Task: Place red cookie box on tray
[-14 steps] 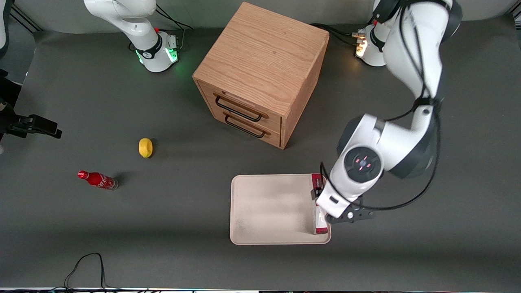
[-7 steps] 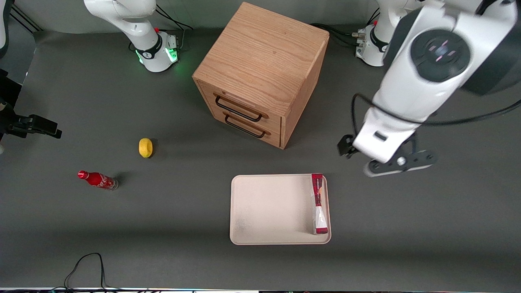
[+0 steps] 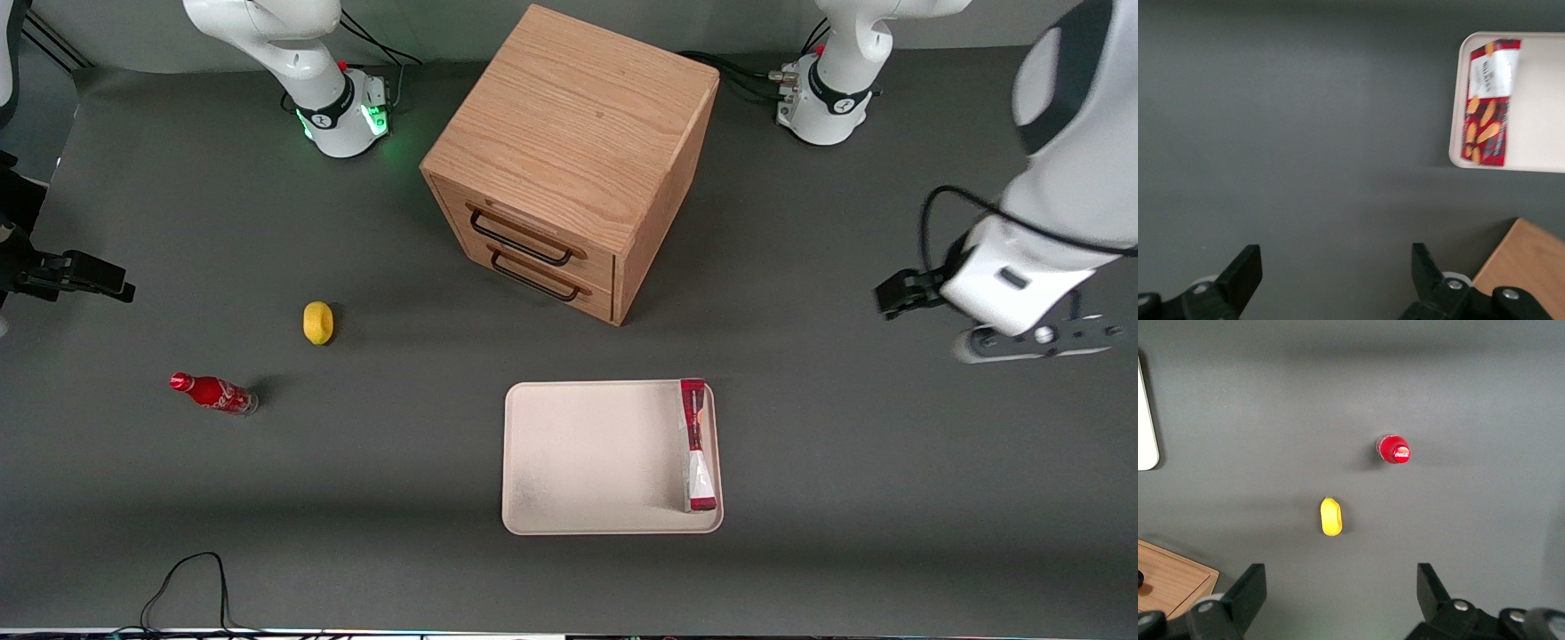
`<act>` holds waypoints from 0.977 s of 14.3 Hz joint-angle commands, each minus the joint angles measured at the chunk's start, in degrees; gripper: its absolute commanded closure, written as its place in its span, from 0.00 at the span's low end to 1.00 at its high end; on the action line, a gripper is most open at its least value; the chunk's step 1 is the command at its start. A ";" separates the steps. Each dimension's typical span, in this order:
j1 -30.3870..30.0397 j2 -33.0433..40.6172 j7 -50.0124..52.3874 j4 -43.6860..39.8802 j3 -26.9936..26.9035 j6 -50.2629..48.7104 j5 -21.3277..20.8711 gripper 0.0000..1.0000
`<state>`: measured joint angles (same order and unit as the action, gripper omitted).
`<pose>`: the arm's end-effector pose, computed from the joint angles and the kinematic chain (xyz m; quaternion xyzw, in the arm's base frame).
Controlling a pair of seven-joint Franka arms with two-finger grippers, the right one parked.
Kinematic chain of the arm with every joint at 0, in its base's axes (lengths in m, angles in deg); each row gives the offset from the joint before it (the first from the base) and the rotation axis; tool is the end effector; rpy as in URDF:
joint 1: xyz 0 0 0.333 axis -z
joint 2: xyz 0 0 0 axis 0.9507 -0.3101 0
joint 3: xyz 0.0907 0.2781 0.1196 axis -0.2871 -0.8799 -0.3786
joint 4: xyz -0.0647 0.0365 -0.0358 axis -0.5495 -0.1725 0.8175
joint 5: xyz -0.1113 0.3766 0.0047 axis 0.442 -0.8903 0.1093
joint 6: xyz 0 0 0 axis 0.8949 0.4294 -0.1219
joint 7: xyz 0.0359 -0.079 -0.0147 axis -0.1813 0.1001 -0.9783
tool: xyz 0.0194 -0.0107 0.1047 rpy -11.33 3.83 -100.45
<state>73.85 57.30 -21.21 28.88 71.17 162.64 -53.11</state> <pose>0.5988 -0.0983 0.5923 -0.9990 -0.0259 0.0160 0.0319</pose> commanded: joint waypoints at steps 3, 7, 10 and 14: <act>-7.79 9.30 -9.49 11.98 0.09 3.35 2.97 0.00; -4.32 11.42 -9.68 15.50 -5.07 6.51 3.06 0.00; -1.21 10.45 -9.68 13.40 -8.43 6.25 5.42 0.00; -1.13 9.04 -11.25 9.79 -7.82 1.87 5.44 0.00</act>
<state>71.69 66.33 -30.67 40.69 63.99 167.62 -48.47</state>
